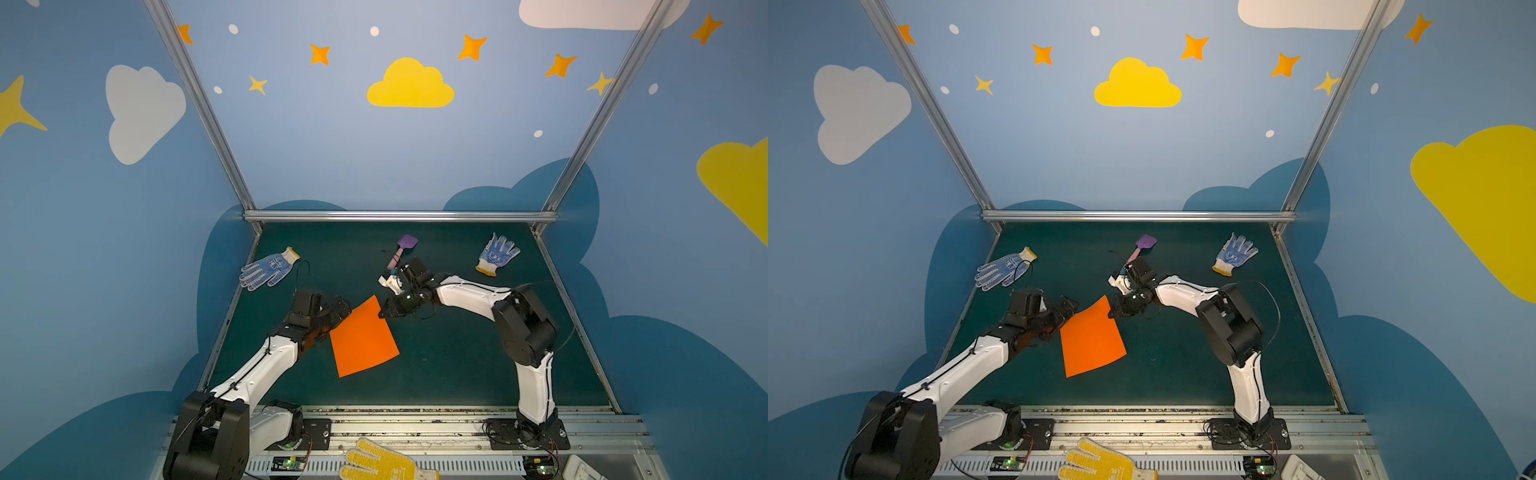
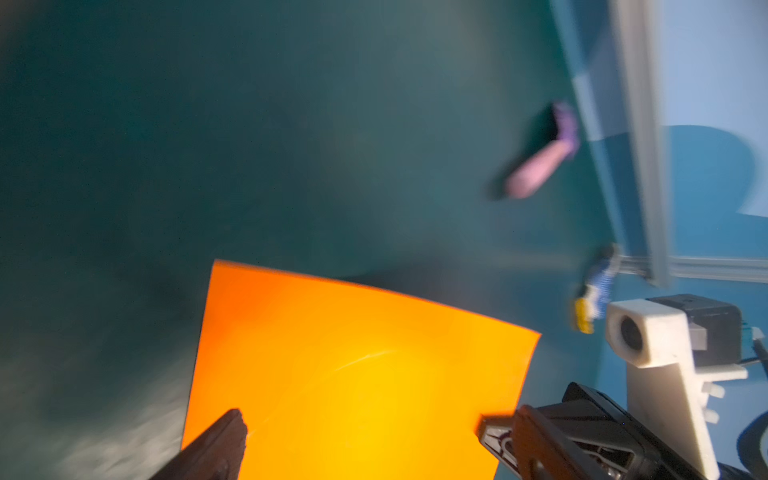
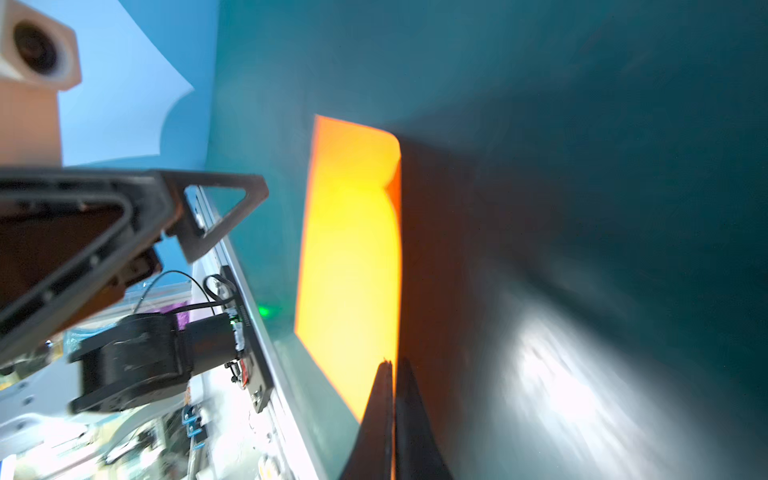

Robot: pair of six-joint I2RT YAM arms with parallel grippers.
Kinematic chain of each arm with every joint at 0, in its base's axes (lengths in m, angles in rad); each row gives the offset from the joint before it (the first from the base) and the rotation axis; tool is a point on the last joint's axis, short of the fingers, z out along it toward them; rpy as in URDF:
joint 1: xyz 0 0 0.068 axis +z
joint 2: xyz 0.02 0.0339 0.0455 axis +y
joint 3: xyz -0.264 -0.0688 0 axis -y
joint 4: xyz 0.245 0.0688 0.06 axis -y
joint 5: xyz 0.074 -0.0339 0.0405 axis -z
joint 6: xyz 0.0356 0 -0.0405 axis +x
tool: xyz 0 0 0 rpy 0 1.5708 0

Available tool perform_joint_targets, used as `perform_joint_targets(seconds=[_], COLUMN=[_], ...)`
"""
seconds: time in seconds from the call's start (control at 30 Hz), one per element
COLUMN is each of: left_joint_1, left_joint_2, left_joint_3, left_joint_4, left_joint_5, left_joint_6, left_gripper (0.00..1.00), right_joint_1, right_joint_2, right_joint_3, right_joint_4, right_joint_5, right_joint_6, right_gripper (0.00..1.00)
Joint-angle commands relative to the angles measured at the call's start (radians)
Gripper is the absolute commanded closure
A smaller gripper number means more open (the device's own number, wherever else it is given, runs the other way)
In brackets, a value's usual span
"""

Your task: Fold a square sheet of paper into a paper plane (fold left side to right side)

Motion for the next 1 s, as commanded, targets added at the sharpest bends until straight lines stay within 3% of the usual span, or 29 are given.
perform_joint_targets(seconds=[0.0,0.17,0.37,0.53,0.63,0.8,0.97], left_joint_1=[0.007,0.009,0.006,0.004,0.004,0.004,0.007], left_joint_2=[0.012,0.074,0.113,0.035,-0.065,-0.224,-0.259], left_joint_3=[0.058,0.091,0.040,-0.044,-0.117,-0.227,-0.320], left_joint_4=[0.083,0.166,0.178,-0.025,-0.118,-0.260,-0.182], left_joint_5=[0.076,0.111,0.145,-0.009,-0.122,-0.302,-0.322], left_joint_6=[0.063,0.052,0.019,-0.069,-0.145,-0.275,-0.305], left_gripper=[0.00,0.00,0.00,0.00,0.00,0.00,0.00], right_joint_1=[-0.043,-0.097,-0.108,-0.086,-0.052,-0.009,-0.014], right_joint_2=[-0.125,-0.211,-0.202,-0.115,-0.039,0.058,0.052], right_joint_3=[0.086,0.175,0.100,0.024,0.059,0.128,0.106], right_joint_4=[-0.230,-0.382,-0.298,-0.154,-0.139,-0.145,-0.105], right_joint_5=[0.070,0.103,0.072,0.045,0.044,0.056,0.045], right_joint_6=[-0.109,-0.162,-0.124,-0.062,-0.061,-0.069,-0.058], right_gripper=[1.00,1.00,1.00,0.68,0.60,0.57,0.55])
